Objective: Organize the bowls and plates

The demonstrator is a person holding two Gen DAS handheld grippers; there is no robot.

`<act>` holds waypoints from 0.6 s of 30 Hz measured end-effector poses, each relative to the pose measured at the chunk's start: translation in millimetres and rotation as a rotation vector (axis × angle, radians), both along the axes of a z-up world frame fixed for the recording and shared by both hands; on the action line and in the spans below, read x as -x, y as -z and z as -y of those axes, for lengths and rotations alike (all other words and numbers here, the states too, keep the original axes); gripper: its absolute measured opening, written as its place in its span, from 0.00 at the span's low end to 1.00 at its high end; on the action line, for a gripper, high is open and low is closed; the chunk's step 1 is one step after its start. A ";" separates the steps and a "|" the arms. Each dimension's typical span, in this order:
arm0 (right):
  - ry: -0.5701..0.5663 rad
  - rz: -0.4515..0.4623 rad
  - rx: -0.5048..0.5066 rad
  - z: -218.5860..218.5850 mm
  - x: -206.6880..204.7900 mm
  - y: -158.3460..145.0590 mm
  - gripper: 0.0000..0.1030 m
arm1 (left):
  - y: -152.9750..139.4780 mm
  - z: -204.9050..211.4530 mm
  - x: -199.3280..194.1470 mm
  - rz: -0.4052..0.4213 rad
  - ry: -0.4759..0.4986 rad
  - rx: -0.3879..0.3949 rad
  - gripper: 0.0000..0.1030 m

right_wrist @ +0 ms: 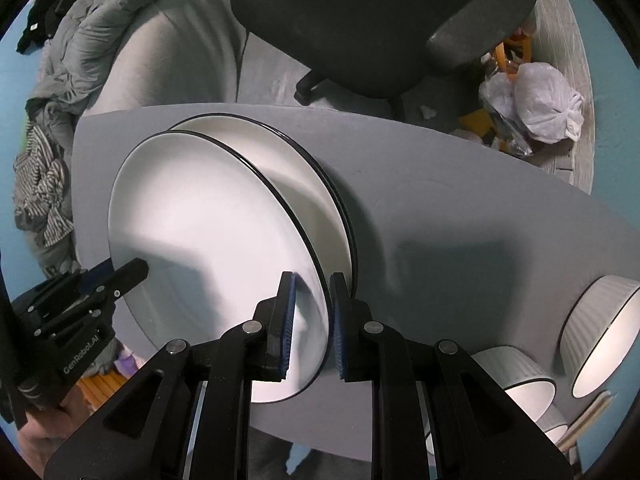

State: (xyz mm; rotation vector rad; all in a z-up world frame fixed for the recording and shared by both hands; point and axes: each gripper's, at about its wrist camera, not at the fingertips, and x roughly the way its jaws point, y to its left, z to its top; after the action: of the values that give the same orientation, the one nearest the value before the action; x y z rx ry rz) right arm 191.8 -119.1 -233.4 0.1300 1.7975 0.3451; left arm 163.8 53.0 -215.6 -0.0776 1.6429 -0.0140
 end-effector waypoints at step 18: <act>0.097 -0.097 -0.024 11.7 -7.6 5.1 0.23 | -1.4 -0.2 -11.9 -0.002 -0.001 0.012 0.19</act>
State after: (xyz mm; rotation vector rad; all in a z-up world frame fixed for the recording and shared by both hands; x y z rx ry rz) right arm 199.4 -130.7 -238.5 0.2532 1.8760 0.2952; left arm 175.8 53.2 -214.2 -0.0875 1.6450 -0.0236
